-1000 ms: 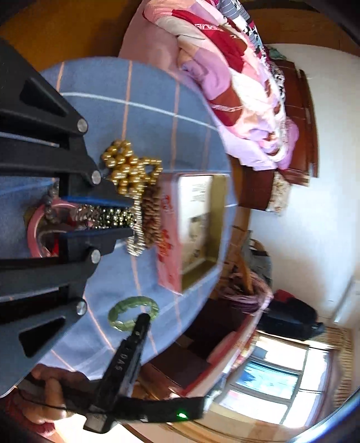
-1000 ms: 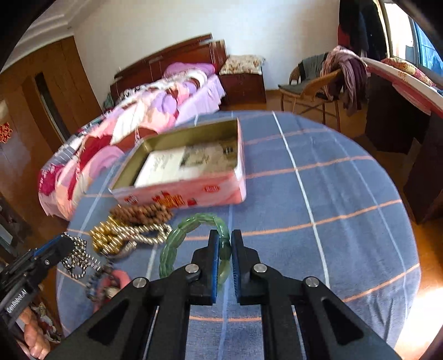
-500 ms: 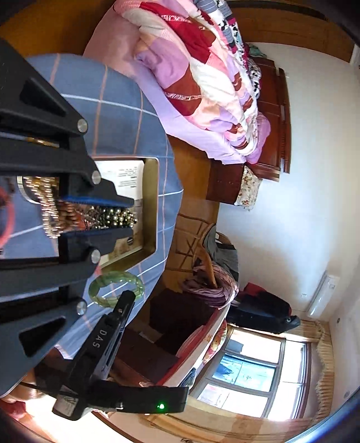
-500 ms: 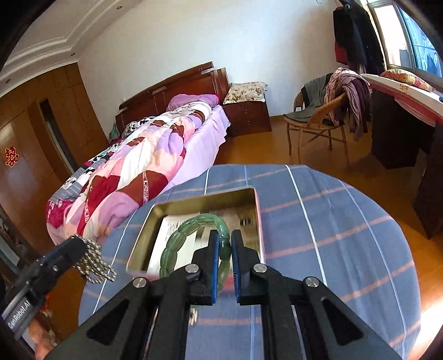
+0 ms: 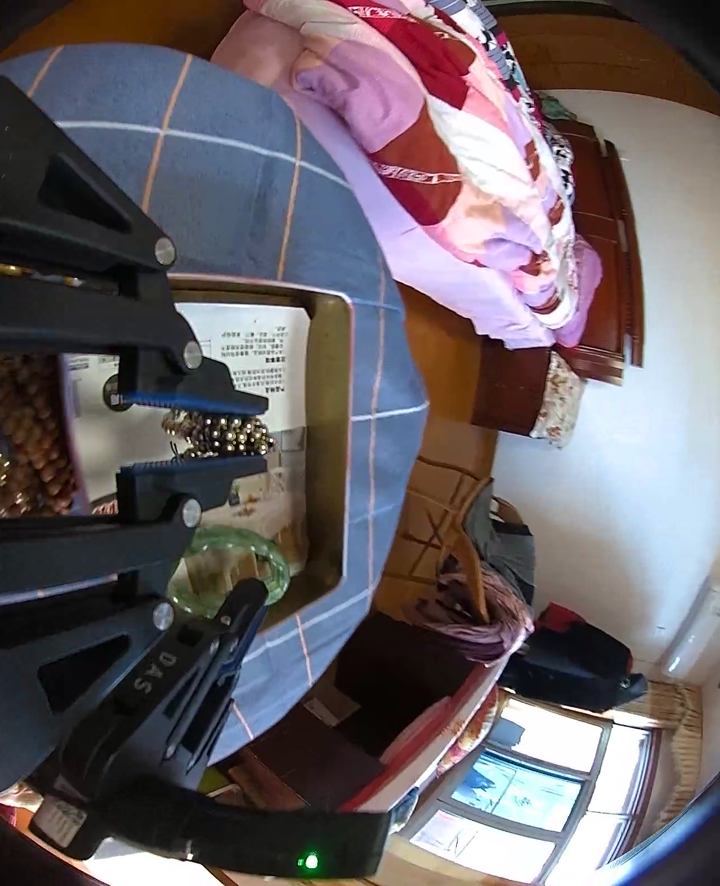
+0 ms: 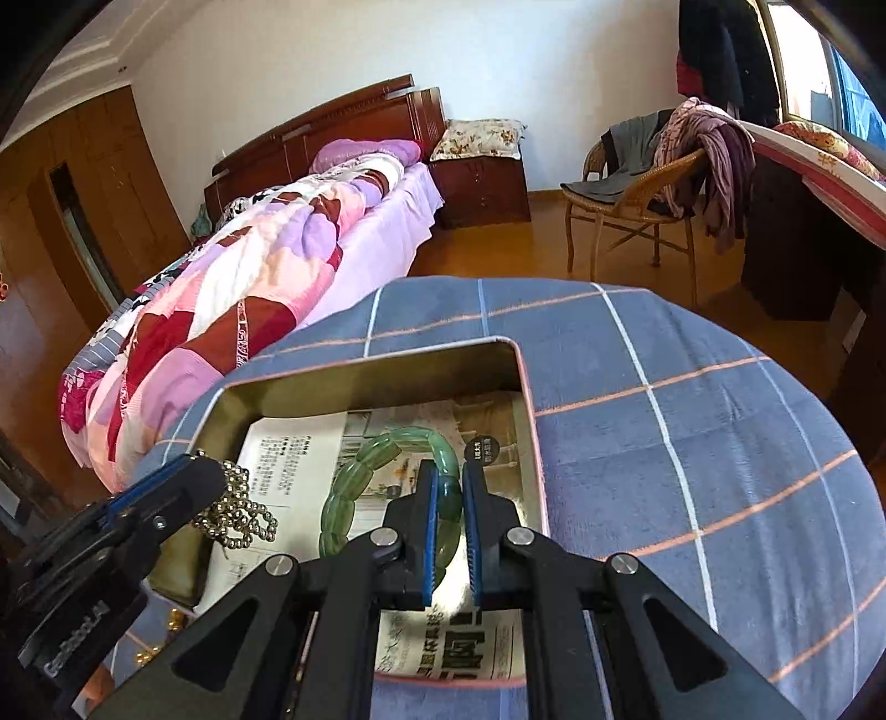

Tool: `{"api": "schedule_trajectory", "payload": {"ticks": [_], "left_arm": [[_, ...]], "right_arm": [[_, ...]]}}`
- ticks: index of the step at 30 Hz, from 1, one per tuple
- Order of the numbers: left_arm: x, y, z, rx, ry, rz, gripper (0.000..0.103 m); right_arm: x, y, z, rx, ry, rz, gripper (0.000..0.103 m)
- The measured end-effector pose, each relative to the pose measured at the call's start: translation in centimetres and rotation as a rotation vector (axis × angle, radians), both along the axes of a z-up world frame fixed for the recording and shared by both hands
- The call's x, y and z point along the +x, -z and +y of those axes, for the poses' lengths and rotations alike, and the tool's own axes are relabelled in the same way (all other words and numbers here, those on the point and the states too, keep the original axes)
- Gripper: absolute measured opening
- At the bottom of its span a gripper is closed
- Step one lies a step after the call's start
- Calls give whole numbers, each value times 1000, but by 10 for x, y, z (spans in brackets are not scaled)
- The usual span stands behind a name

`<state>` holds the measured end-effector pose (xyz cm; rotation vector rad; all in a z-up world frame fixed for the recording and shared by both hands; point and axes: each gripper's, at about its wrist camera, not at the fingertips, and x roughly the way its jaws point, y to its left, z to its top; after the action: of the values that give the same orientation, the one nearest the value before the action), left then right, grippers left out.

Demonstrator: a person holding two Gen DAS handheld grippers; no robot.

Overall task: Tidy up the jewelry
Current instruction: 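Carry the bangle and chain into the pink tin while both tools open to release, then grasp the pink bangle with the right tool and lift it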

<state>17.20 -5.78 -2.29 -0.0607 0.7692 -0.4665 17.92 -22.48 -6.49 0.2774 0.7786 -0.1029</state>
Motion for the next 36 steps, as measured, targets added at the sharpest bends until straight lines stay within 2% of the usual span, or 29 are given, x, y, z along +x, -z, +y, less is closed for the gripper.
{"api": "schedule_trajectory", "payload": {"ticks": [3, 5, 7, 9, 11, 12, 13, 15, 17, 22, 25, 30, 36], "left_arm": [[5, 8, -3, 29, -3, 24, 15], [6, 12, -5, 37, -3, 33, 15], [8, 15, -7, 48, -3, 52, 15], [10, 18, -10, 72, -19, 65, 15], [7, 16, -8, 69, -23, 70, 18], [6, 13, -5, 57, -25, 75, 29], [3, 9, -2, 52, -34, 74, 51], [-1, 3, 1, 51, -64, 45, 79], [-11, -6, 9, 50, -86, 7, 80], [-34, -18, 26, 34, -81, -7, 80], [-54, -20, 37, 33, -79, -14, 87], [-86, -17, 58, 53, -118, -35, 87], [-115, -6, 82, 68, -160, -13, 87]], "right_arm": [[0, 2, -2, -6, 9, -11, 10], [1, 1, -2, -12, 3, -19, 19], [0, -2, 0, -1, -14, -39, 39], [-2, -6, 2, 11, -30, -52, 49], [-8, -12, 3, -14, -6, -70, 51], [-12, -17, 3, -26, 6, -87, 51], [-18, -22, 2, -32, 21, -105, 53], [-27, -28, -2, -24, 46, -117, 57], [-38, -32, -8, -14, 78, -119, 57], [-72, -36, -17, 27, 106, -116, 57], [-96, -35, -12, -1, 91, -100, 57], [-124, -28, -1, -5, 46, -73, 57], [-152, -22, 17, 8, -12, -53, 57]]}}
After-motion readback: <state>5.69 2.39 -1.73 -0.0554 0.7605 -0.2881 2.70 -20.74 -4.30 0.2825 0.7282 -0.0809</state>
